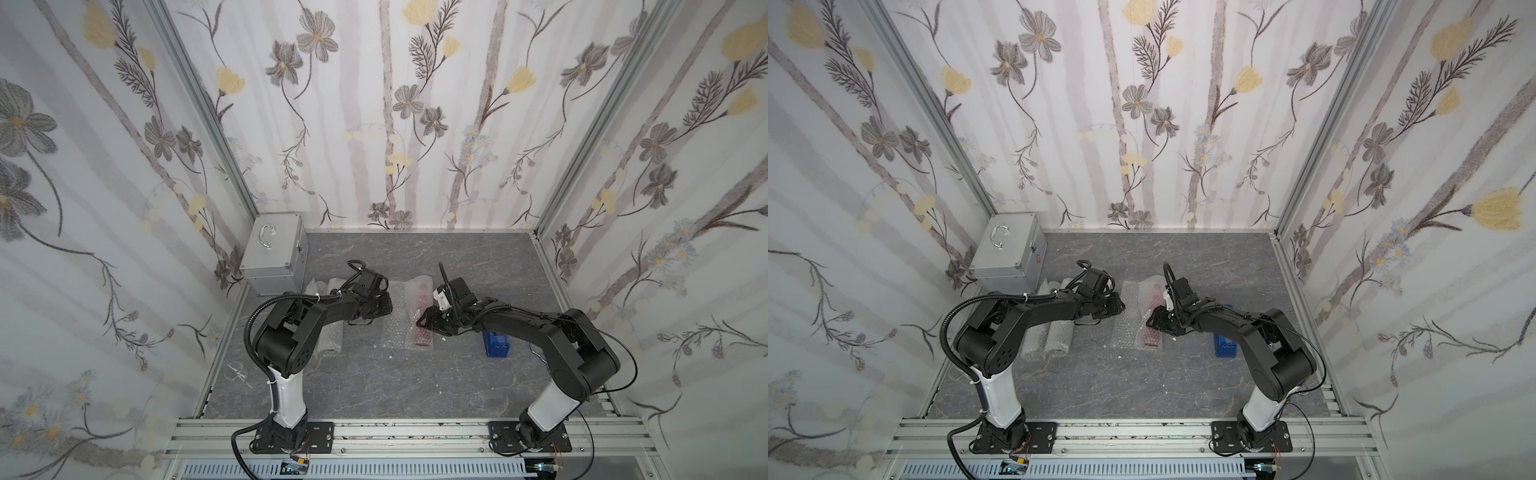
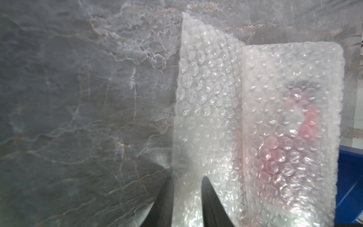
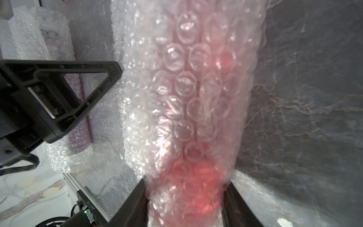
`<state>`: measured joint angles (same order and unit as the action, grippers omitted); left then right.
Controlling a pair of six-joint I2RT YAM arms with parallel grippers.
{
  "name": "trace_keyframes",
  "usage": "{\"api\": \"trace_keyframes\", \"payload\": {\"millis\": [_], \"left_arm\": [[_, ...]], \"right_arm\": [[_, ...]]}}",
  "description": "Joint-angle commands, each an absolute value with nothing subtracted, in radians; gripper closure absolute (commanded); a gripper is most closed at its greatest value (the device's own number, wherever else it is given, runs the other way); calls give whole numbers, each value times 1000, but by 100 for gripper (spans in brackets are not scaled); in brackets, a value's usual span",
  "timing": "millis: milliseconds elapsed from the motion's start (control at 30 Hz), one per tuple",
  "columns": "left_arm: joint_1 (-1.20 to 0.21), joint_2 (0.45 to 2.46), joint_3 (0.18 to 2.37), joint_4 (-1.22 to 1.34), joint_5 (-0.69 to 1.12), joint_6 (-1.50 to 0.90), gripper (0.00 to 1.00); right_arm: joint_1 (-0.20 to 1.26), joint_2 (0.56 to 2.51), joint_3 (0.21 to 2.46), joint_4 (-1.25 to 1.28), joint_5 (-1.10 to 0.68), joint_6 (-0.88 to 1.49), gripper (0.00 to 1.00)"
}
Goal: Wrap wine bottles in bubble wrap
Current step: Wrap the wine bottle in bubble wrap.
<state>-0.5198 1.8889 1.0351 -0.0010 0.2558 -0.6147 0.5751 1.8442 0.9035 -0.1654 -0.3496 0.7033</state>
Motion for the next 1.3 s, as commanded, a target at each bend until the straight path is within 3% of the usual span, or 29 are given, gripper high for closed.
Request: {"api": "trace_keyframes", "payload": {"millis": [0, 133, 700, 1267], "left_arm": [[-519, 1868, 1025, -9, 277, -643, 85], [-522, 1834, 1021, -9, 281, -645, 100], [-611, 1738, 1079, -26, 395, -632, 100], [-727, 1891, 1217, -70, 376, -741, 100]], "right_arm": [[577, 1856, 902, -233, -298, 691, 50], [577, 1861, 905, -226, -301, 694, 50], [584, 1878, 919, -220, -305, 703, 50], [590, 1881, 922, -216, -310, 706, 50]]}}
